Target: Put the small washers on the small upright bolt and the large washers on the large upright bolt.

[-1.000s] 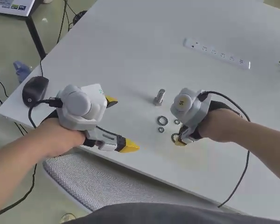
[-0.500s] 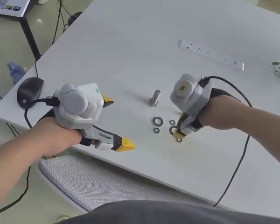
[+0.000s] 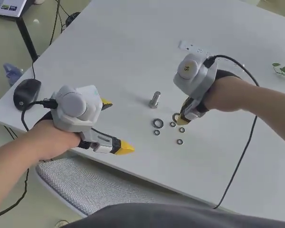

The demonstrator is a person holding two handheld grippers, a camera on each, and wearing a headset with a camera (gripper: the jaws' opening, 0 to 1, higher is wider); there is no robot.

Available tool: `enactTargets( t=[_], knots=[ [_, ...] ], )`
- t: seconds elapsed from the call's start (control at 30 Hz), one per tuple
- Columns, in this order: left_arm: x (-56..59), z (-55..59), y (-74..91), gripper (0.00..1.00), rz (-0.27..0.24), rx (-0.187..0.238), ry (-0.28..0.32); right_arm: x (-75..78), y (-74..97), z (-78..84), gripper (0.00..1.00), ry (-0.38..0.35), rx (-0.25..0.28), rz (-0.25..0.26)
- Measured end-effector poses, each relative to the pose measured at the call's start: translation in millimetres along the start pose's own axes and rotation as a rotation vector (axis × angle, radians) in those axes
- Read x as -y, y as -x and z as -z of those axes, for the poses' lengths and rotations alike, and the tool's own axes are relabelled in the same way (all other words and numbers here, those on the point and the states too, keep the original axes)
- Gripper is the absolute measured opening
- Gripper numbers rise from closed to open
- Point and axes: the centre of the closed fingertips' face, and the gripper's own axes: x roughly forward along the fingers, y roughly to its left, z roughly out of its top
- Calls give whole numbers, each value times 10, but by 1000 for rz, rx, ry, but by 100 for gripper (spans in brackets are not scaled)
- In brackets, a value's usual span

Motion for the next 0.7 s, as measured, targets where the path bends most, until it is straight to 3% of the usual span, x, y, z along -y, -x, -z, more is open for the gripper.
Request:
enactTargets(
  t=[0.27,0.7],
  knots=[
    [-7,-1,-7,87,0,2,7,88,115,-107,21,9,15,19],
    [-37,-30,18,87,3,7,11,241,49,-208,21,7,31,37]
  ],
)
